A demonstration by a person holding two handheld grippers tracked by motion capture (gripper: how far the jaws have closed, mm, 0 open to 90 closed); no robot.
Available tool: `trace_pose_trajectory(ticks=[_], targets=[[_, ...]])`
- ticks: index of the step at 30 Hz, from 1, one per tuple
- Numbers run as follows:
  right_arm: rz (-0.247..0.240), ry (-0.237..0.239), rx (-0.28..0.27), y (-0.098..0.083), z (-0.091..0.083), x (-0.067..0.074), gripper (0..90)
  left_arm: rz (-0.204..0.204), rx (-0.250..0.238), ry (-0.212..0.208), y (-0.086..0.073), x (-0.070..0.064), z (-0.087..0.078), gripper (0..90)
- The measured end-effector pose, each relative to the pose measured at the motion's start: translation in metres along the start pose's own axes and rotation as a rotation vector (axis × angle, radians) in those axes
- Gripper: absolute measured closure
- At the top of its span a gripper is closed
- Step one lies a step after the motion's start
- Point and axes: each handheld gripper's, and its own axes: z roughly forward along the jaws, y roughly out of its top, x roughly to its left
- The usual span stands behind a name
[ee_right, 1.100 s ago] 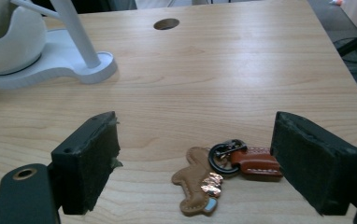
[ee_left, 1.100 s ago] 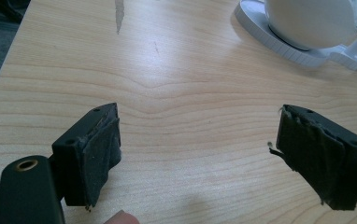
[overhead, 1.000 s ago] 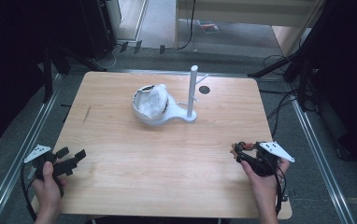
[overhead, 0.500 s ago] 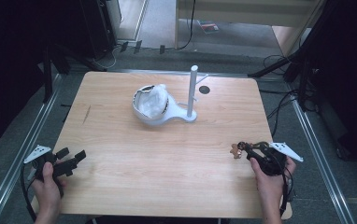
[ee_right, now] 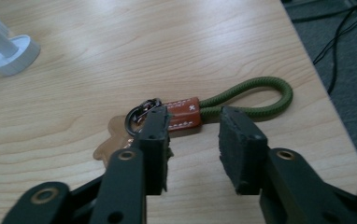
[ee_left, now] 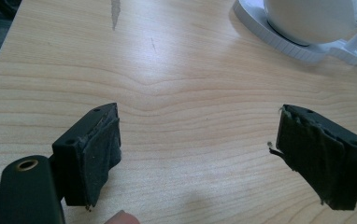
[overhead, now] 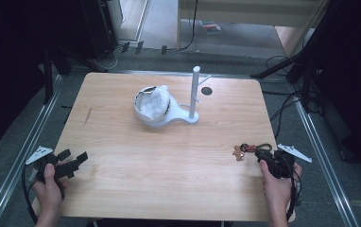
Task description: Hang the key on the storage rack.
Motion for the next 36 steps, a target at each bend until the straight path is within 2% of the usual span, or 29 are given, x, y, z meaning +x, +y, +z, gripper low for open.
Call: trace_pose_trajectory(ticks=[2,5,8,11,15,17,19,20,22,25,28,30,32,33,36], targets=[[0.019,0.015,0.018,0.002,0.001,0.0,70.7,0.003,0.004,0.0,0.0,0.0,0.0,14.7],[-0.004,0.0,0.059,0.01,0.001,0.004,73.8,0.01,0.008,0.003,0.0,0.0,0.0,14.7],[0.031,0.012,0.152,0.022,0.0,0.012,73.4,0.009,0.01,0.002,0.0,0.0,0.0,14.7],[0.044,-0.02,0.26,0.032,0.003,0.017,74.3,0.009,0.008,0.002,0.0,0.0,0.0,14.7],[0.098,-0.05,0.358,0.041,0.009,0.018,72.6,0.011,0.009,0.003,0.0,0.0,0.0,14.7],[0.109,-0.056,0.412,0.045,0.015,0.018,69.8,0.01,0.009,0.002,0.0,0.0,0.0,14.7],[0.111,-0.09,0.457,0.05,0.022,0.017,68.2,0.01,0.009,0.002,0.0,0.0,0.0,14.7],[0.134,-0.095,0.491,0.053,0.025,0.017,66.5,0.009,0.01,0.0,0.0,0.0,0.0,14.7],[0.163,-0.104,0.527,0.061,0.029,0.015,61.7,0.006,0.008,-0.004,0.0,0.0,0.0,14.7],[0.198,-0.14,0.589,0.072,0.033,0.016,55.6,0.003,0.006,-0.006,0.0,0.0,0.0,14.7],[0.2,-0.209,0.636,0.079,0.039,0.019,44.4,0.002,0.007,-0.006,0.0,0.001,0.0,14.7],[0.248,-0.232,0.686,0.079,0.046,0.016,42.6,-0.002,0.006,-0.007,0.0,0.001,0.0,14.7],[0.295,-0.263,0.69,0.081,0.048,0.016,42.6,-0.004,0.005,-0.01,0.0,0.001,0.0,14.7],[0.314,-0.266,0.669,0.083,0.048,0.015,42.5,-0.008,0.002,-0.01,0.0,0.001,0.0,14.7],[0.354,-0.311,0.653,0.088,0.048,0.016,41.9,-0.006,0.003,-0.01,0.0,0.001,0.0,14.7]])
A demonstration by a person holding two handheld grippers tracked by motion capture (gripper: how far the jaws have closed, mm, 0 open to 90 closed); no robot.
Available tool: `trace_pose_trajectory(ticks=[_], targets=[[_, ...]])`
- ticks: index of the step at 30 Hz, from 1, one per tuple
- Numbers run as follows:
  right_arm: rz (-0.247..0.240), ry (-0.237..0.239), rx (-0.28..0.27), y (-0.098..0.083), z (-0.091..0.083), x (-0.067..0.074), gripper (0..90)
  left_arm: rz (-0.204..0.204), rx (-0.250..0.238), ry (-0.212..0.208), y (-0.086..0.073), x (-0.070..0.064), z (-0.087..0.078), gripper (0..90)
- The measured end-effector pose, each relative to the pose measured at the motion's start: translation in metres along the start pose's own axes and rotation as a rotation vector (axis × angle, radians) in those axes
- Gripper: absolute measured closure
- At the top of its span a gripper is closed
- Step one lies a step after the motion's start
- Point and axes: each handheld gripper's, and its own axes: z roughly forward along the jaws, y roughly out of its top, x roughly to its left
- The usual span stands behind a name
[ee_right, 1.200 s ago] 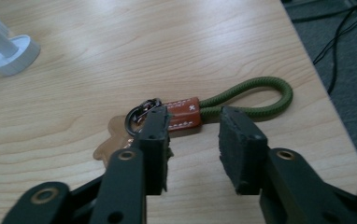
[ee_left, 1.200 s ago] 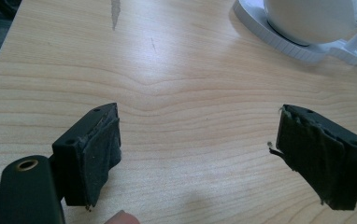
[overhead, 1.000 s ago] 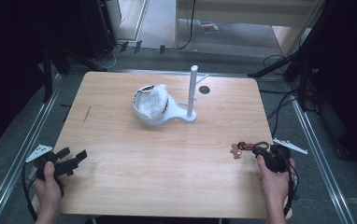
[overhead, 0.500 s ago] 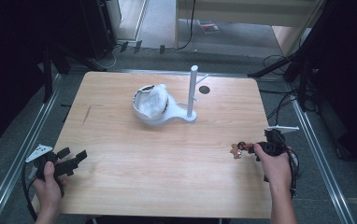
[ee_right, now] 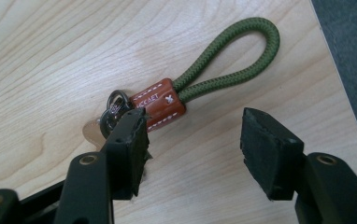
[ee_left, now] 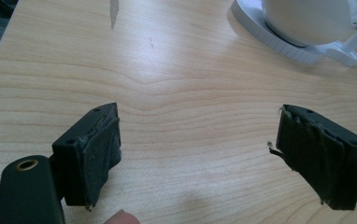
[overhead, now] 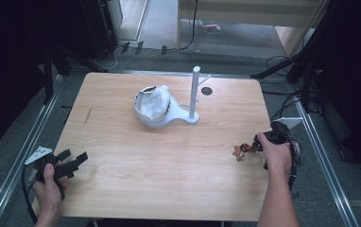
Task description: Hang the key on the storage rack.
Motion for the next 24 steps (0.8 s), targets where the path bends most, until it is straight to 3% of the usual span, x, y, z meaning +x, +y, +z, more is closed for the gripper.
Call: trace_pose_trajectory(ticks=[4,7,19,24], targets=[[0.036,-0.055,0.066,0.001,0.008,0.004,39.8,-0.002,0.001,0.002,0.0,0.0,0.0,14.7],[0.059,-0.085,0.074,0.0,0.015,0.007,40.1,-0.001,0.0,0.002,0.0,0.0,0.0,14.7],[0.113,-0.049,0.038,0.005,0.018,0.015,41.9,-0.008,-0.003,-0.001,0.0,0.001,0.0,14.7],[0.123,-0.057,0.017,0.007,0.02,0.017,42.8,-0.009,-0.003,-0.002,0.0,0.001,0.0,14.7]])
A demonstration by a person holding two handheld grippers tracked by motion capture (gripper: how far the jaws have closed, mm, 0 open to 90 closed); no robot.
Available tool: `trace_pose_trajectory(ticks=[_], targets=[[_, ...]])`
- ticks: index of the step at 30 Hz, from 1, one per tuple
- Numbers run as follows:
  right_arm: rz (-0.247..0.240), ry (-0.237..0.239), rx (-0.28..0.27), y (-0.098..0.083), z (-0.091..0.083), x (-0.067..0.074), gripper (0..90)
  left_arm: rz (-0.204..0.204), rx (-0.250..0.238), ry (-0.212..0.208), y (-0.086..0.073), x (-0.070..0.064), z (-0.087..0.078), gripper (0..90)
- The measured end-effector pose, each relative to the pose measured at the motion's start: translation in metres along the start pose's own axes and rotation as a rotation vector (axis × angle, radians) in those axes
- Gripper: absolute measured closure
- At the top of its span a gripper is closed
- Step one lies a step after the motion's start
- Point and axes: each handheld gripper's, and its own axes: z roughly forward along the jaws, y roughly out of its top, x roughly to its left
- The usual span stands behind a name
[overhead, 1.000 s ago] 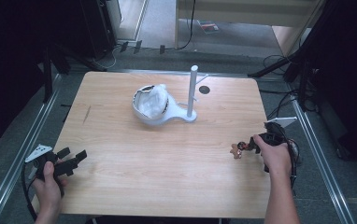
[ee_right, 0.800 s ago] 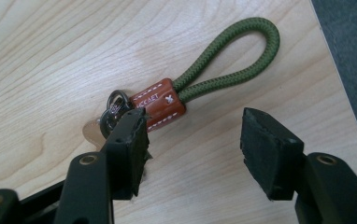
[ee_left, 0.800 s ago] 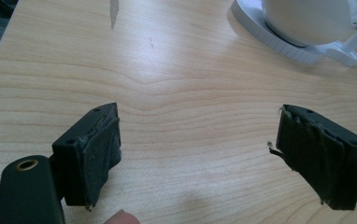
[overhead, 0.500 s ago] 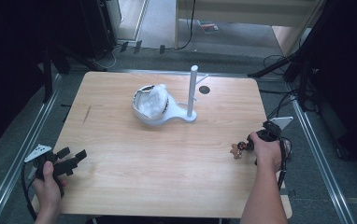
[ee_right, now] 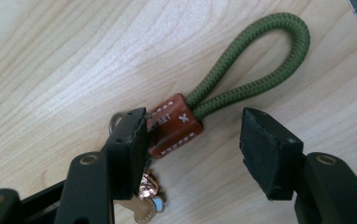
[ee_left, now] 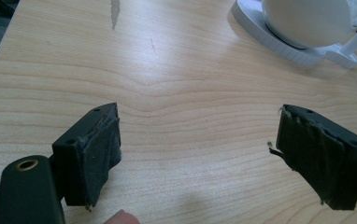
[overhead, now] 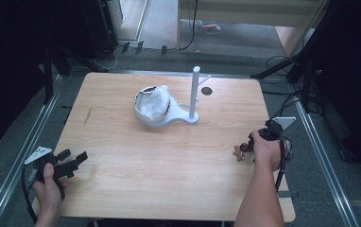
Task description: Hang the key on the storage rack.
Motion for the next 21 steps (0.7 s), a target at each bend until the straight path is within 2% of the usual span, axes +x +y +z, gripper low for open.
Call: trace_pose_trajectory(ticks=[10,16,17,19,21], targets=[[0.029,-0.039,-0.04,0.001,0.003,0.009,45.2,0.0,0.0,0.001,0.0,0.0,0.0,14.7],[0.011,-0.062,-0.059,0.001,0.009,0.018,46.4,-0.001,-0.001,-0.001,0.0,0.0,0.0,14.7],[0.0,-0.07,-0.066,0.0,0.009,0.019,49.8,0.0,0.0,-0.001,0.0,0.0,0.0,14.7],[-0.034,-0.125,-0.071,-0.001,0.009,0.023,63.6,-0.001,-0.001,-0.001,0.0,0.0,0.0,14.7],[-0.039,-0.119,-0.076,-0.002,0.009,0.024,74.0,-0.002,-0.001,-0.002,0.0,0.0,0.0,14.7]])
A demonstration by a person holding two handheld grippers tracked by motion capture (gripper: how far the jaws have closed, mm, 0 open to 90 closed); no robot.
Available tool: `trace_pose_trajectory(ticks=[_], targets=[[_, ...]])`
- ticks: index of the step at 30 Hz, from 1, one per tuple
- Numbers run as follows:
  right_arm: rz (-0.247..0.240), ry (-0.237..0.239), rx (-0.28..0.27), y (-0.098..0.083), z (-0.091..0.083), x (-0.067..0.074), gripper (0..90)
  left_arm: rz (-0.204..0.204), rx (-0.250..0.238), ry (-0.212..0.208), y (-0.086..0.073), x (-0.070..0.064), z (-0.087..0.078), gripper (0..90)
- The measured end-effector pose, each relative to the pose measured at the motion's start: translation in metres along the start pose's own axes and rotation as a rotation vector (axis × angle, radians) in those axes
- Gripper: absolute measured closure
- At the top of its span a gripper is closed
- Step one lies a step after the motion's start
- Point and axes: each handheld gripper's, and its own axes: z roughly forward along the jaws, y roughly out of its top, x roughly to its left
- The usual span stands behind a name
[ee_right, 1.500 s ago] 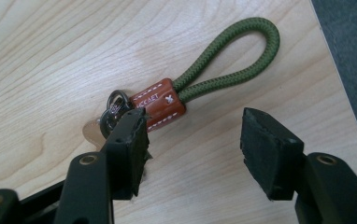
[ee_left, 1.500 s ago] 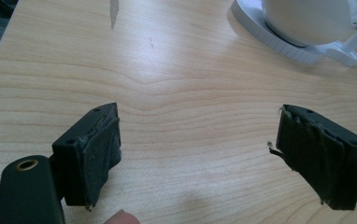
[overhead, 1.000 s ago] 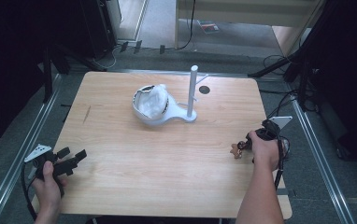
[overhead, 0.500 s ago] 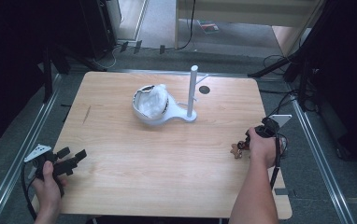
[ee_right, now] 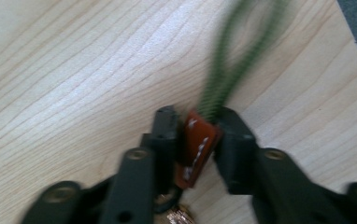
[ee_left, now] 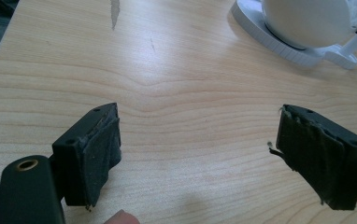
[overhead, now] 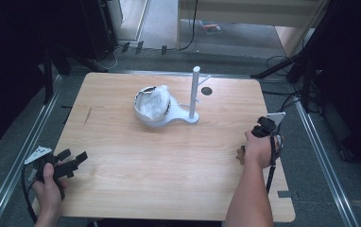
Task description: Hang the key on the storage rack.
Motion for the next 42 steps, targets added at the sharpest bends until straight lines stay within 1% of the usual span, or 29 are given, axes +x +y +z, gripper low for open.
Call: trace_pose_trajectory(ticks=[1,2,7,11,14,15,16,17,18,19,20,21,22,24,26,28,30,34,37,39,42], targets=[[-0.006,0.009,-0.001,0.0,0.0,-0.001,78.6,0.001,0.0,0.0,0.0,0.0,0.0,14.7],[-0.011,0.014,-0.002,-0.001,0.0,-0.001,79.3,0.0,0.0,0.001,0.0,0.0,0.0,14.7],[-0.047,0.057,-0.032,-0.003,-0.001,-0.003,80.8,0.002,0.002,0.002,0.0,0.0,0.0,14.7],[-0.064,0.088,-0.077,-0.003,-0.005,-0.005,81.0,0.002,0.002,0.002,0.0,0.0,0.0,14.7],[-0.089,0.132,-0.13,-0.003,-0.011,-0.005,81.0,0.001,0.002,0.002,0.0,0.0,0.0,14.7],[-0.101,0.157,-0.15,-0.003,-0.014,-0.005,81.0,0.001,0.002,0.002,0.0,0.0,0.0,14.7],[-0.111,0.17,-0.161,-0.003,-0.016,-0.005,81.0,0.001,0.001,0.002,0.0,0.0,0.0,14.7],[-0.113,0.186,-0.181,-0.003,-0.018,-0.005,81.0,0.001,0.001,0.002,0.0,0.0,0.0,14.7],[-0.114,0.216,-0.198,-0.003,-0.019,-0.006,81.0,0.001,0.001,0.001,0.0,0.0,0.0,14.7],[-0.12,0.235,-0.209,-0.003,-0.021,-0.006,81.0,0.0,0.001,0.002,0.0,0.0,0.0,14.7],[-0.127,0.241,-0.229,-0.003,-0.023,-0.006,81.0,0.001,0.001,0.002,0.0,0.0,0.0,14.7],[-0.13,0.255,-0.247,-0.004,-0.025,-0.006,81.0,0.001,0.001,0.002,0.0,0.0,0.0,14.7],[-0.145,0.275,-0.262,-0.004,-0.027,-0.006,81.0,0.0,0.002,0.003,0.0,0.0,0.0,14.7],[-0.169,0.29,-0.299,-0.006,-0.031,-0.005,81.0,0.0,0.002,0.003,0.0,0.0,0.0,14.7],[-0.198,0.318,-0.348,-0.008,-0.036,-0.005,81.1,0.0,0.001,0.003,0.0,0.0,0.0,14.7],[-0.227,0.329,-0.395,-0.01,-0.04,-0.005,81.0,0.001,0.002,0.003,0.0,0.0,0.0,14.7],[-0.255,0.357,-0.433,-0.012,-0.044,-0.004,81.1,0.0,0.002,0.003,0.0,0.0,0.0,14.7],[-0.302,0.378,-0.517,-0.018,-0.052,-0.002,81.0,0.002,0.004,0.004,0.0,0.0,0.0,14.7],[-0.324,0.4,-0.573,-0.023,-0.058,0.0,81.0,0.001,0.003,0.004,0.0,0.0,0.0,14.7],[-0.332,0.425,-0.597,-0.027,-0.062,0.002,81.0,0.001,0.004,0.004,0.0,0.0,0.0,14.7],[-0.351,0.446,-0.641,-0.032,-0.068,0.008,81.0,0.001,0.003,0.004,0.0,0.0,0.0,14.7]])
